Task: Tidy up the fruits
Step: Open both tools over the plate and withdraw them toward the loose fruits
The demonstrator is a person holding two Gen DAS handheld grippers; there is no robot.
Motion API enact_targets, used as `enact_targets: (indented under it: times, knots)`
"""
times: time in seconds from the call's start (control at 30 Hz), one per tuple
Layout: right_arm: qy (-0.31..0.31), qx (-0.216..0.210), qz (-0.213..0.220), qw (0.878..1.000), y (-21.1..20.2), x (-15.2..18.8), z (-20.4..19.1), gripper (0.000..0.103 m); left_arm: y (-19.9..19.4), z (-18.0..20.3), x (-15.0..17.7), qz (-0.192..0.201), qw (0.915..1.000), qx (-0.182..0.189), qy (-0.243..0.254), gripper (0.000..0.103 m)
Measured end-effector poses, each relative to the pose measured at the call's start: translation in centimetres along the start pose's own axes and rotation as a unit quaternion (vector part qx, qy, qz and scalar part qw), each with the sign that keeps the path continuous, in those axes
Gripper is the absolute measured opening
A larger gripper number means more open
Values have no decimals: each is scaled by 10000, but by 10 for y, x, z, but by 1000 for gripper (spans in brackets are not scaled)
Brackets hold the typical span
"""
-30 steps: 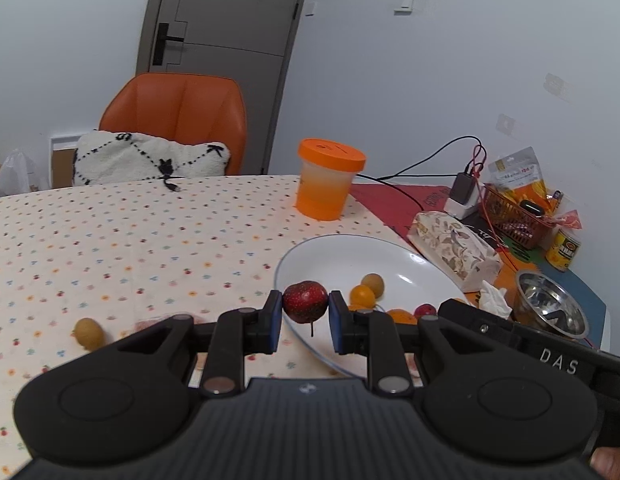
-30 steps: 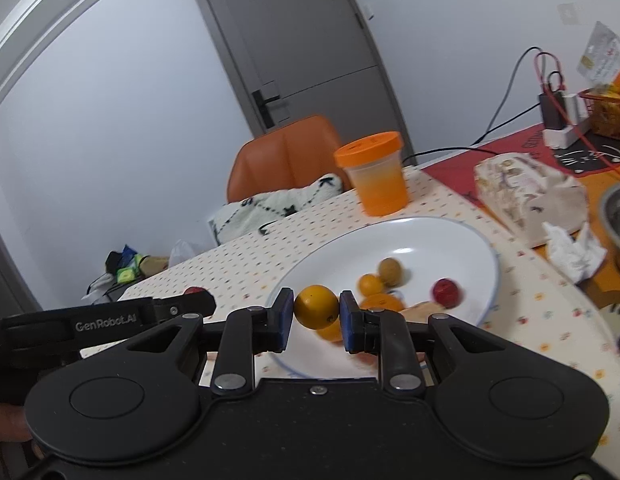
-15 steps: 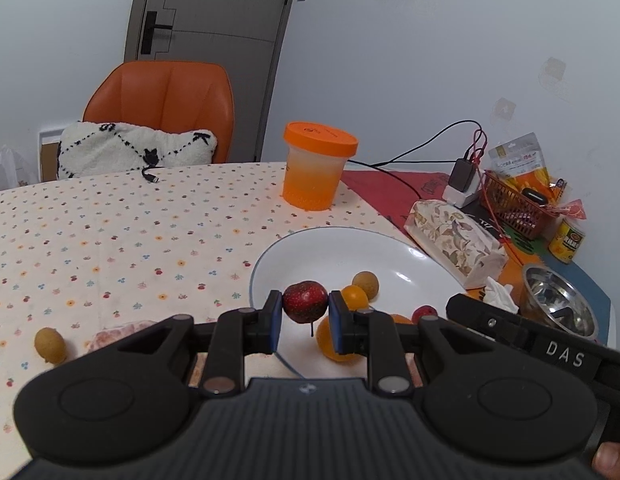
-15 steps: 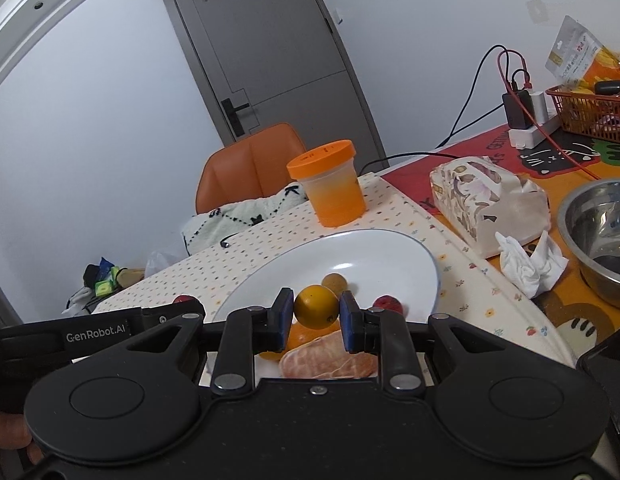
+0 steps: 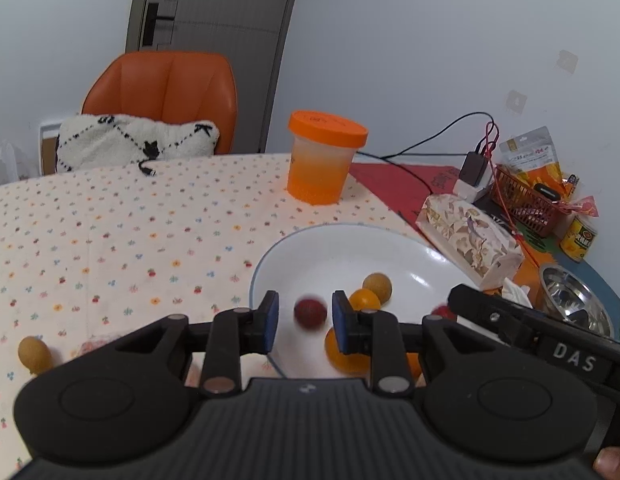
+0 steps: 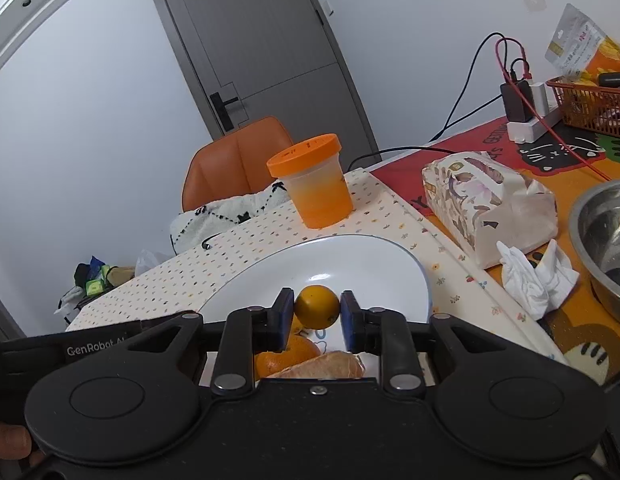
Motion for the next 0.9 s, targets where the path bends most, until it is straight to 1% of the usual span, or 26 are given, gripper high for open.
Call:
enact_targets:
  times: [0.03, 0.1, 0.17, 0.2, 0.27, 0.3, 0.37, 0.47, 0.77, 0.9]
  knots:
    - [-56, 32, 8, 10000, -1, 1, -1, 49, 0, -1, 1, -20, 10000, -16, 2, 27]
    - [-113, 97, 66, 9999, -4, 2, -1, 56, -3, -3, 2, -1, 10000, -45, 32, 30]
    - [-70, 104, 46, 9999, -6, 3, 0, 56, -5, -4, 2, 17, 10000, -74, 45, 40]
    - [-38, 91, 53, 9999, -7, 4, 1, 56, -7, -5, 2, 10, 10000, -81, 42, 43]
    - [0, 103, 47, 9999, -9, 5, 2, 56, -11, -8, 2, 37, 10000, -65, 34, 52]
    - [19, 113, 34, 9999, -9, 6, 2, 56, -13, -9, 3, 64, 9999, -73, 34, 54]
    - [40, 103, 9, 9999, -9, 8, 1, 56, -16, -13, 3, 98, 9999, -130, 17, 62]
    - [18, 111, 5, 9999, -11, 9, -3, 58, -21, -19, 5, 137, 9997, -212, 4, 72]
    - [-39, 143, 25, 9999, -17, 11, -16, 69, -38, -36, 4, 328, 9984, -466, 0, 89]
    - [-68, 187, 80, 9998, -23, 10, -22, 82, -44, -42, 4, 368, 9978, -553, 36, 92]
Point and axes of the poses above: each gripper's, at about its wrist camera, not at the fingertips, and y roughly the way its jaws point, z to its right, x to its underside, the point moved 6 cm from there along y, roughly the way its jaws point, and after that the axes turned 10 degrees about -x, right-handed, at the moved point
